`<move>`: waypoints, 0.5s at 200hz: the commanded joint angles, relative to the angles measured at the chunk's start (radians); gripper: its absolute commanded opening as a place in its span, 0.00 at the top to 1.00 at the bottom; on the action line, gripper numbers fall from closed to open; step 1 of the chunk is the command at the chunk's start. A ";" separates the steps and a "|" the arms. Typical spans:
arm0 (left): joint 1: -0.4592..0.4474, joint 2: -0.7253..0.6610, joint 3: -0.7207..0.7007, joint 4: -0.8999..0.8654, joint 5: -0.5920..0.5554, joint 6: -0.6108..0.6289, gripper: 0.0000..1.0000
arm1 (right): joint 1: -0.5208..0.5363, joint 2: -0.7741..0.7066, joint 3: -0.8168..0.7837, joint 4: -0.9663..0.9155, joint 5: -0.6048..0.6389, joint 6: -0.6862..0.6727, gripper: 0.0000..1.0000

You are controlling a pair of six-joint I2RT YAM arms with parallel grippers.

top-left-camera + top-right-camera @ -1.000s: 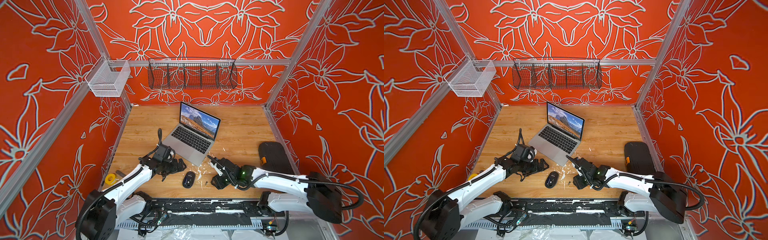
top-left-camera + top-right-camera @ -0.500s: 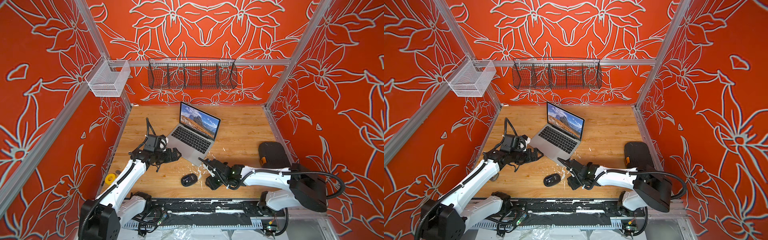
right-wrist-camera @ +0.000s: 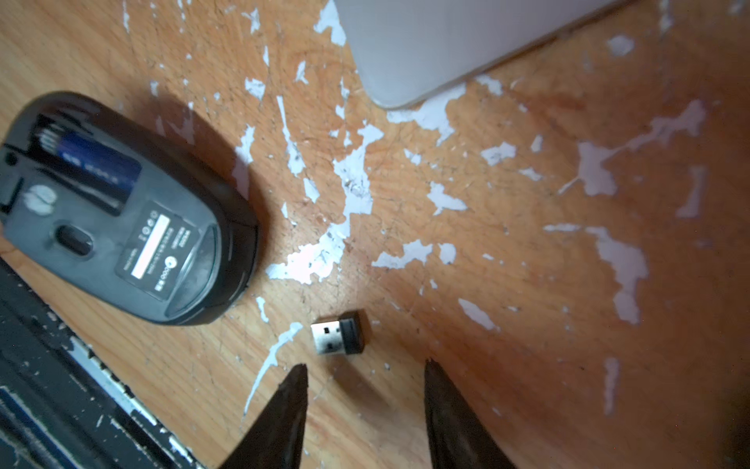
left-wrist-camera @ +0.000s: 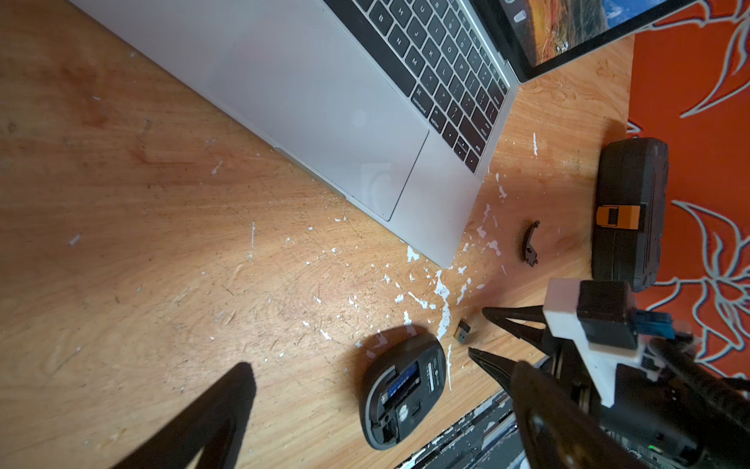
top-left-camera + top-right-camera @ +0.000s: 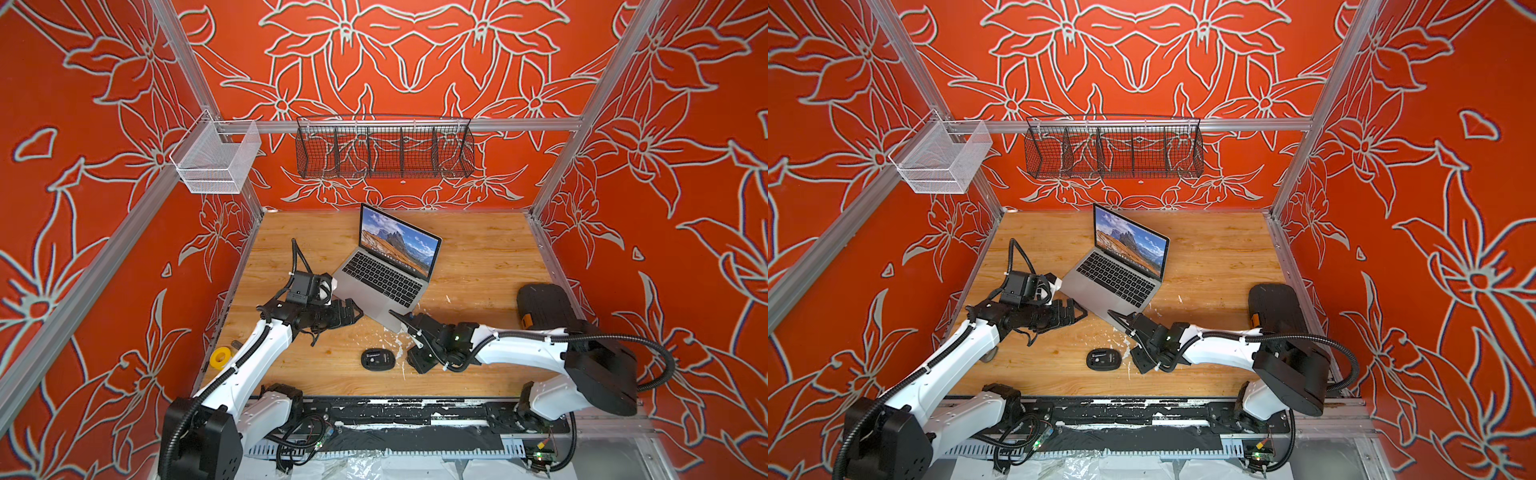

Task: Insert the wireless mouse receiver into the laptop
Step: Pick up the USB plug at the center of the board.

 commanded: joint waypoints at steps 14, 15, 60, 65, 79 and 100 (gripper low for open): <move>0.015 -0.019 0.018 -0.001 0.037 0.052 0.03 | -0.014 -0.052 0.126 -0.189 -0.044 -0.256 0.46; 0.016 -0.019 0.020 -0.001 0.037 0.054 0.03 | -0.015 -0.054 0.129 -0.194 -0.047 -0.268 0.46; 0.019 -0.007 0.113 -0.054 -0.032 0.171 0.02 | -0.015 -0.049 0.216 -0.389 -0.212 -0.993 0.43; 0.021 -0.003 0.123 -0.061 -0.041 0.184 0.02 | -0.015 -0.044 0.215 -0.398 -0.213 -1.072 0.43; 0.033 0.006 0.143 -0.080 -0.067 0.206 0.02 | -0.017 -0.013 0.226 -0.431 -0.225 -1.281 0.44; 0.084 0.012 0.138 -0.078 -0.046 0.217 0.03 | -0.017 0.091 0.313 -0.477 -0.219 -1.381 0.47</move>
